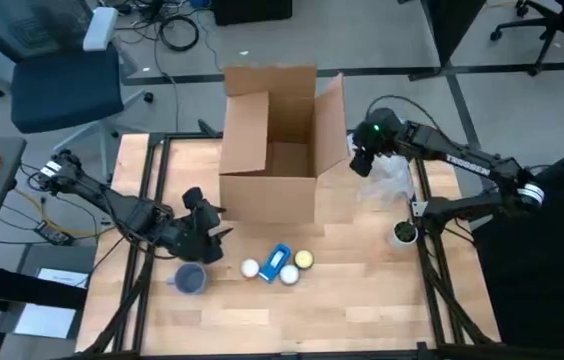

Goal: Wrap mug
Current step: Wrap the black mug with the bubble wrap

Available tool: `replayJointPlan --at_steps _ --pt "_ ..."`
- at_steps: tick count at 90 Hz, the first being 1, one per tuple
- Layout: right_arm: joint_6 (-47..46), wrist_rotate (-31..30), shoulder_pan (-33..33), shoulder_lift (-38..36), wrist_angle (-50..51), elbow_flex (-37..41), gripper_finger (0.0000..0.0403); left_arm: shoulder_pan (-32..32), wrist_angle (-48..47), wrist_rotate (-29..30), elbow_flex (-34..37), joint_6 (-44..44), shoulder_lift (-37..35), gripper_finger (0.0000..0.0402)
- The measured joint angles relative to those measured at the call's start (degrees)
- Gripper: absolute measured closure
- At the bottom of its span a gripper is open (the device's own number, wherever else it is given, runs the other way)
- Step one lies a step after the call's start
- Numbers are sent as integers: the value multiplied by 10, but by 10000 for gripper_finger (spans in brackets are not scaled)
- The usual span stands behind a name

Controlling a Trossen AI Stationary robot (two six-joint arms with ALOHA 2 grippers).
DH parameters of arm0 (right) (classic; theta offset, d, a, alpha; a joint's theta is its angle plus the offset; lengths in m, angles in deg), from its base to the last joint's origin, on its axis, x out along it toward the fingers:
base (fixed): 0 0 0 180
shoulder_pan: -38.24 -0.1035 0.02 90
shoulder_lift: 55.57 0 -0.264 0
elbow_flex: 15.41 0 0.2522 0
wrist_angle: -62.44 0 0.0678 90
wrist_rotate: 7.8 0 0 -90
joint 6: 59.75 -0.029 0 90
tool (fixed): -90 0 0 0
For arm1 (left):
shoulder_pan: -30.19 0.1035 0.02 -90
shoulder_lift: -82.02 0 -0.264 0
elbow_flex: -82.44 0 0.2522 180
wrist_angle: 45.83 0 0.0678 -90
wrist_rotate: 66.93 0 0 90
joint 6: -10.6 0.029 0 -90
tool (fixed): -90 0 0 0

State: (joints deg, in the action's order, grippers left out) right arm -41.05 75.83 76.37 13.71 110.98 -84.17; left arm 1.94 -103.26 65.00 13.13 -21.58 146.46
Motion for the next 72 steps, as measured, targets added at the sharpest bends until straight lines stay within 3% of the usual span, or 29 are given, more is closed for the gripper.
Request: replayJointPlan --at_steps 11,34,60,72 --pt "75 17 33 65 -20 -15 258 0 35 11 11 7 0 161" --pt "120 16 53 153 -25 -76 257 0 41 23 14 4 0 161" --pt "140 -13 47 141 15 -137 262 0 40 60 14 4 0 161" --pt "156 21 68 146 22 -136 263 1 41 64 14 4 1 161"
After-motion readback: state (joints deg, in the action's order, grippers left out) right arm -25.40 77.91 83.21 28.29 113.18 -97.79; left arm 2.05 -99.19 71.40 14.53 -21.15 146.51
